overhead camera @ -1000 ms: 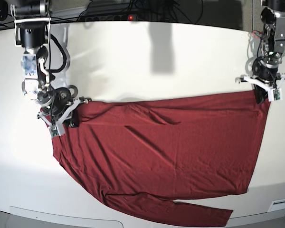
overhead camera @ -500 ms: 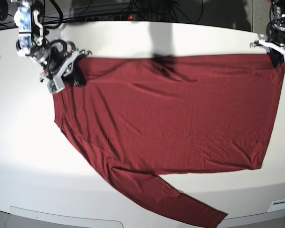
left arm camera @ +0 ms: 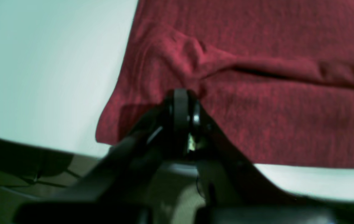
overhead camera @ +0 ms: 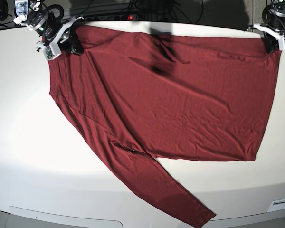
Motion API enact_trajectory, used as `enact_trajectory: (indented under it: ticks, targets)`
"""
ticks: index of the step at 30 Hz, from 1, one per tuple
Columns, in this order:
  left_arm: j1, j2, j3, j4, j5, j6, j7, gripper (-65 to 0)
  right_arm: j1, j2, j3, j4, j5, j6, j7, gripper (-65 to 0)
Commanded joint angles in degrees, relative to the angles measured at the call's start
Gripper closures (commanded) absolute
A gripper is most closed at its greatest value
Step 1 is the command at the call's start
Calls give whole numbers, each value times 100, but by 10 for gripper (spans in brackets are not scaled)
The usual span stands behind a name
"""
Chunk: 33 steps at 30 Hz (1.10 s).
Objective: Fold the T-shirt properly
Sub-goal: 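Pull the shoulder edge back with both grippers, spreading the shirt flat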
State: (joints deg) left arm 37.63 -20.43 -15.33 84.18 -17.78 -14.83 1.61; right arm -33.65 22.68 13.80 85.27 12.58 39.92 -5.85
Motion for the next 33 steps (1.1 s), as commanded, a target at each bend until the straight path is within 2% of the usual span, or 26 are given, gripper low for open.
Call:
enact_trajectory:
  ticks: [1,5,8,11,16,19,28,33]
  targets:
    - [66,-37,0,90,42,-44,149,0,-44,63,22,50,26,8,-144,0]
    - [44,-31,0,236,15,-42,223,0,-17,66,22,98,293,8,-166,0]
    - [24,120,-2,308,26,-42,227,0,-17,66,22,98,289,8,-168,0]
    - [-72,428,-2,308,66,-42,267,0,-20,68,22,98,289,8,-212,0]
    - [-175,1008,0,308,487,-44,302,0,-20,68,22,98,289,8,-249,0]
    - [-175,1226,0,308,645,-44,299,0,-20,68,22,98,289,8,-254,0]
    - [-175,1261,-24,313,645,-42,153,0,-20,85,22,98,304,8,-247,0]
    - [-173,1261,-302,562,643,-44,162,0,-20,114,81,243,527,8,-256,0]
